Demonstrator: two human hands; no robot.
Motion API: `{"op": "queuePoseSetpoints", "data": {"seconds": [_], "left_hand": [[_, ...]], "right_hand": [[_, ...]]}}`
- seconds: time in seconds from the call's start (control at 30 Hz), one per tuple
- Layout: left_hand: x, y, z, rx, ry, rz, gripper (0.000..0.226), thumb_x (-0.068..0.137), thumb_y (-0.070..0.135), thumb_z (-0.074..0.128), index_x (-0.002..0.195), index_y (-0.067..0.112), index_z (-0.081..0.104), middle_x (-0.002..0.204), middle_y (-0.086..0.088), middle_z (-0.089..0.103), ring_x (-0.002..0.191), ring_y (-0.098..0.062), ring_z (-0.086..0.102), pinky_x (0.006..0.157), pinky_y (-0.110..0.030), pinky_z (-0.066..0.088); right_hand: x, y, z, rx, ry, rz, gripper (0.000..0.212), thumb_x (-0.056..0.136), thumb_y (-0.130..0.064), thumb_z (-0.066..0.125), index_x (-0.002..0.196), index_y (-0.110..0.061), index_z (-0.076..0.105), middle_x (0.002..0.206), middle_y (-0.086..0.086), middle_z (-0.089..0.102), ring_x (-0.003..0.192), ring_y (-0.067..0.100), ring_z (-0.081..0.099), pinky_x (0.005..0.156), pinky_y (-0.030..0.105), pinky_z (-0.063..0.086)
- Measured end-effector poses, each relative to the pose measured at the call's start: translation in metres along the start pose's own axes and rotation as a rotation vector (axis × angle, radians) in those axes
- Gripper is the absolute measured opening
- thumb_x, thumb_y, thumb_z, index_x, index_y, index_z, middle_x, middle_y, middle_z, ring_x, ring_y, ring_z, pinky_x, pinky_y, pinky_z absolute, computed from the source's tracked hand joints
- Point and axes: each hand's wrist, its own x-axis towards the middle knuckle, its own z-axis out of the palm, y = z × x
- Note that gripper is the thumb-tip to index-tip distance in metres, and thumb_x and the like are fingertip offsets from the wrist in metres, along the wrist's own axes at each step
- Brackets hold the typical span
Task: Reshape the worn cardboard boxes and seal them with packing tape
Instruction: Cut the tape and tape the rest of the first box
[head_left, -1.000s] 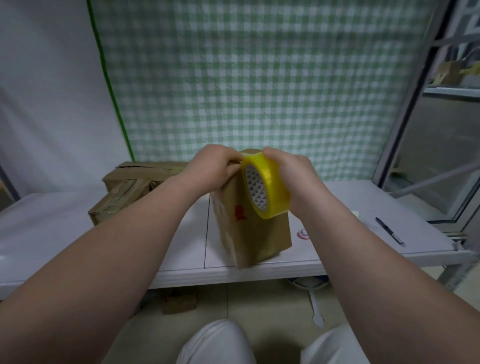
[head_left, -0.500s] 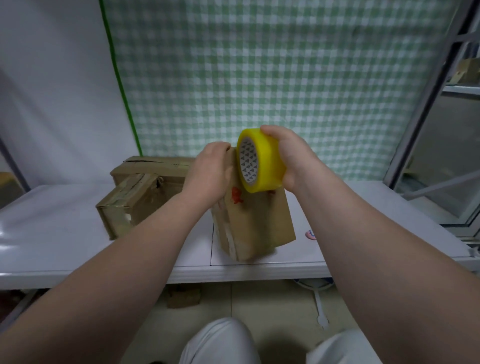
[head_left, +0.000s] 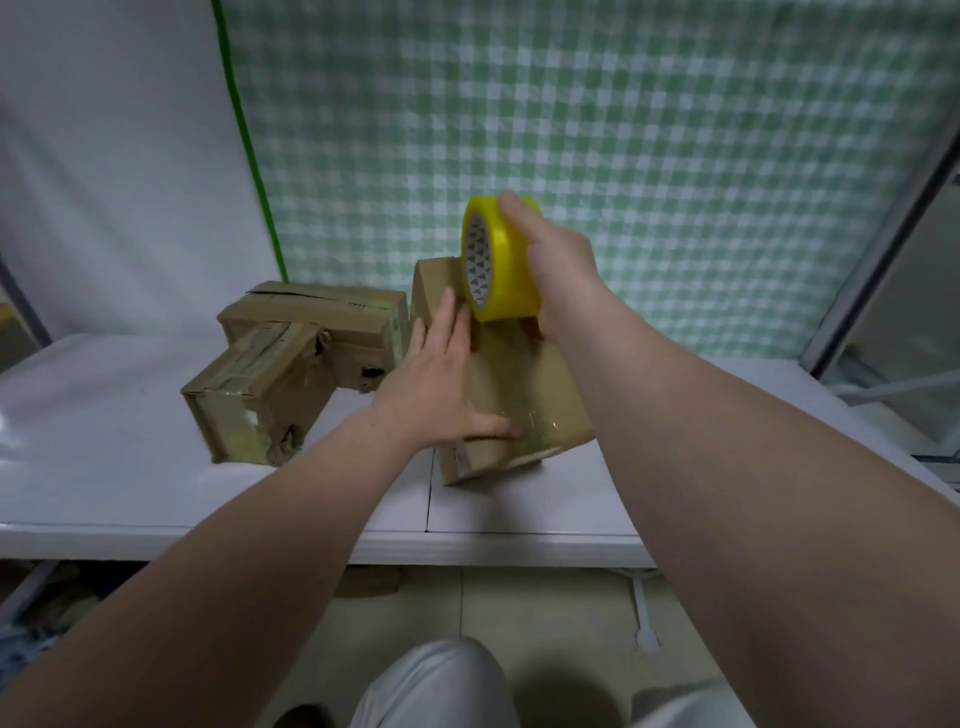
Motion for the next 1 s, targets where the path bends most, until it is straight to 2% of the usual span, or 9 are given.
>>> {"op": "queuePoseSetpoints", "data": {"seconds": [0.17, 0.3, 0.4, 0.5, 0.67, 0.77, 0.87, 0.93, 1.0], "left_hand": [[0.025, -0.018, -0.012, -0.181, -0.147, -0.037, 0.155, 0.034, 0.088, 0.063, 0.152, 0.016, -0.007, 0.157, 0.001, -0.023, 0.147, -0.024, -0.003, 0.118, -0.045, 0.018], [0.037, -0.015, -0.017, -0.239, -0.325, -0.091, 0.136, 0.056, 0.069, 0.075, 0.151, 0.019, -0.010, 0.157, 0.003, -0.023, 0.147, -0.015, -0.004, 0.119, -0.037, 0.012], [0.035, -0.009, -0.014, -0.236, -0.437, -0.099, 0.129, 0.062, 0.071, 0.069, 0.152, 0.020, -0.008, 0.157, 0.003, -0.024, 0.147, -0.015, -0.006, 0.117, -0.033, 0.010], [0.027, -0.004, -0.009, -0.229, -0.425, -0.080, 0.128, 0.063, 0.072, 0.067, 0.152, 0.019, -0.009, 0.157, 0.004, -0.025, 0.146, -0.016, -0.010, 0.118, -0.035, 0.009], [0.018, 0.000, -0.012, 0.095, -0.420, 0.007, 0.131, 0.063, 0.079, 0.061, 0.150, 0.013, -0.011, 0.158, -0.001, -0.018, 0.145, -0.020, -0.017, 0.120, -0.042, 0.006], [0.019, 0.005, -0.014, 0.162, -0.390, 0.007, 0.128, 0.064, 0.078, 0.060, 0.151, 0.011, -0.006, 0.160, -0.001, -0.010, 0.147, -0.019, -0.006, 0.118, -0.044, 0.018], [0.018, 0.010, -0.016, 0.216, -0.364, 0.001, 0.126, 0.064, 0.079, 0.059, 0.152, 0.012, 0.000, 0.160, 0.000, -0.002, 0.146, -0.019, 0.002, 0.115, -0.044, 0.026], [0.017, 0.010, -0.016, 0.208, -0.349, -0.006, 0.124, 0.062, 0.079, 0.060, 0.152, 0.013, 0.006, 0.158, 0.002, 0.007, 0.145, -0.019, 0.009, 0.111, -0.045, 0.032], [0.017, 0.010, -0.015, 0.198, -0.329, -0.005, 0.121, 0.059, 0.081, 0.060, 0.151, 0.016, 0.016, 0.152, 0.002, 0.021, 0.140, -0.019, 0.021, 0.104, -0.044, 0.039]], "right_hand": [[0.024, 0.012, 0.013, -0.139, -0.086, -0.026, 0.025, 0.090, -0.039, 0.060, 0.075, -0.020, 0.056, 0.088, 0.000, 0.061, 0.084, 0.020, 0.058, 0.063, 0.025, 0.041], [0.045, 0.018, 0.016, -0.262, -0.063, 0.026, 0.027, 0.094, -0.039, 0.052, 0.079, -0.018, 0.054, 0.094, 0.005, 0.059, 0.088, 0.023, 0.055, 0.069, 0.029, 0.040], [0.055, 0.030, 0.011, -0.313, -0.034, 0.129, 0.037, 0.095, -0.047, 0.046, 0.100, -0.011, 0.055, 0.098, 0.007, 0.057, 0.091, 0.026, 0.054, 0.071, 0.032, 0.040], [0.060, 0.038, 0.005, -0.282, -0.041, 0.166, 0.038, 0.096, -0.053, 0.040, 0.086, -0.018, 0.052, 0.093, 0.003, 0.052, 0.083, 0.021, 0.049, 0.062, 0.027, 0.034], [0.060, 0.043, 0.010, -0.262, -0.061, 0.147, 0.047, 0.096, -0.055, 0.040, 0.118, -0.015, 0.053, 0.100, 0.002, 0.053, 0.087, 0.020, 0.049, 0.066, 0.027, 0.034], [0.057, 0.045, 0.011, -0.233, -0.004, 0.153, 0.039, 0.095, -0.054, 0.045, 0.087, -0.016, 0.050, 0.098, 0.003, 0.053, 0.087, 0.021, 0.049, 0.068, 0.029, 0.037], [0.050, 0.043, 0.008, -0.199, 0.034, 0.169, 0.037, 0.094, -0.051, 0.048, 0.077, -0.018, 0.044, 0.093, 0.003, 0.052, 0.088, 0.022, 0.050, 0.073, 0.032, 0.039], [0.043, 0.041, 0.004, -0.203, 0.033, 0.151, 0.035, 0.092, -0.049, 0.053, 0.083, -0.015, 0.049, 0.089, 0.002, 0.052, 0.089, 0.022, 0.052, 0.074, 0.032, 0.043], [0.034, 0.039, -0.001, -0.181, 0.034, 0.133, 0.041, 0.088, -0.047, 0.060, 0.106, -0.010, 0.054, 0.100, 0.005, 0.057, 0.097, 0.025, 0.057, 0.084, 0.036, 0.049]]}}
